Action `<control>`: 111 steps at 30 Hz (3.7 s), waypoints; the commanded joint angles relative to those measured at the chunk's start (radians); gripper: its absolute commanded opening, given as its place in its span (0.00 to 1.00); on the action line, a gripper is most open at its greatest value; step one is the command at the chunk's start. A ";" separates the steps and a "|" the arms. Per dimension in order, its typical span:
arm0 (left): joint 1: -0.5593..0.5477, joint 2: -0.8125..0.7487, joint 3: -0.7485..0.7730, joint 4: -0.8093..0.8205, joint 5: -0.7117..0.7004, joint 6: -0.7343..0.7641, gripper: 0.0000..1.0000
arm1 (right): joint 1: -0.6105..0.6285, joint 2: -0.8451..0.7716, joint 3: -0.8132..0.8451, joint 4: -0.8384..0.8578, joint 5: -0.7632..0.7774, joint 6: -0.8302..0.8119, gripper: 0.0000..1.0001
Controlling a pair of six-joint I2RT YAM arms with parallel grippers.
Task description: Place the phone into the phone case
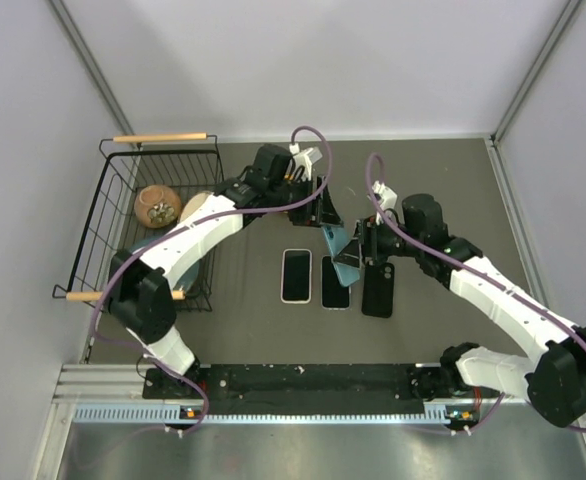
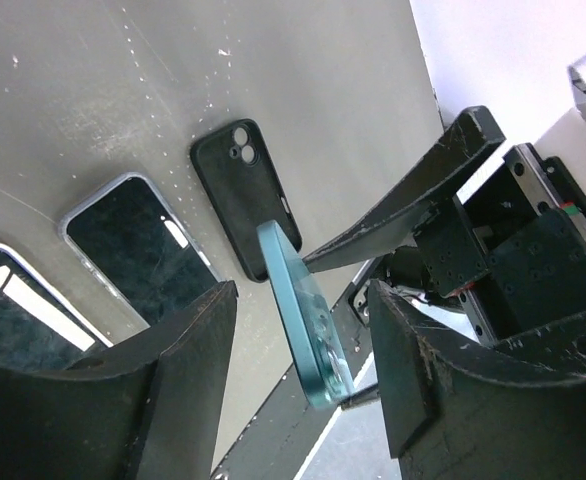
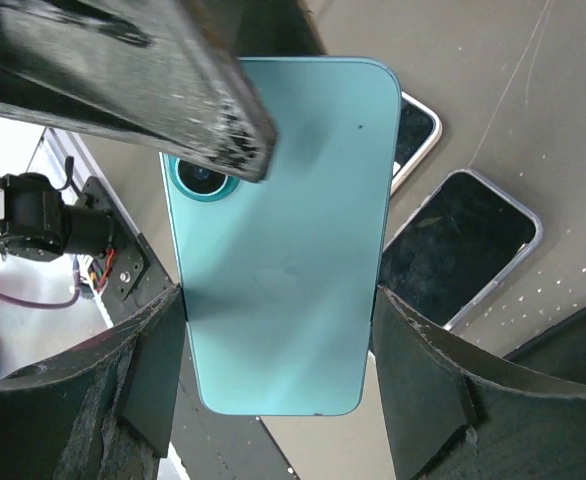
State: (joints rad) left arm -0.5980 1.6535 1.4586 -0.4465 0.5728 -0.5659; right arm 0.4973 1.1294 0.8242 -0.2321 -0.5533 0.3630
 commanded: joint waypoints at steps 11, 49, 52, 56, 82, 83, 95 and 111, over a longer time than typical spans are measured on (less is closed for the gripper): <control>0.012 0.127 0.132 -0.078 0.110 0.075 0.40 | 0.014 -0.020 0.024 0.053 -0.085 -0.076 0.31; 0.073 0.031 0.085 0.008 -0.054 -0.391 0.00 | 0.670 0.395 0.475 -0.450 1.651 -0.009 0.60; 0.075 0.022 0.074 -0.041 -0.093 -0.388 0.00 | 0.672 0.484 0.515 -0.489 1.742 -0.056 0.51; 0.076 0.008 0.043 -0.032 -0.103 -0.404 0.00 | 0.679 0.547 0.529 -0.510 1.796 -0.068 0.32; 0.141 0.023 0.189 -0.121 -0.056 -0.097 0.99 | 0.546 0.230 0.224 -0.402 1.277 0.011 0.00; 0.153 0.008 0.187 -0.118 -0.054 -0.089 0.99 | 0.488 0.192 0.183 -0.368 1.124 0.013 0.00; 0.123 -0.144 -0.032 0.000 -0.120 0.054 0.72 | -0.019 -0.160 -0.246 -0.012 0.221 0.168 0.01; -0.160 0.080 -0.156 0.143 -0.142 0.069 0.00 | -0.190 -0.114 -0.415 0.145 0.128 0.314 0.04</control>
State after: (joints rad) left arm -0.7395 1.6901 1.2709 -0.3767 0.4137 -0.5018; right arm 0.3279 1.0412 0.4110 -0.1822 -0.3946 0.6514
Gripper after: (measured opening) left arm 0.009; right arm 0.067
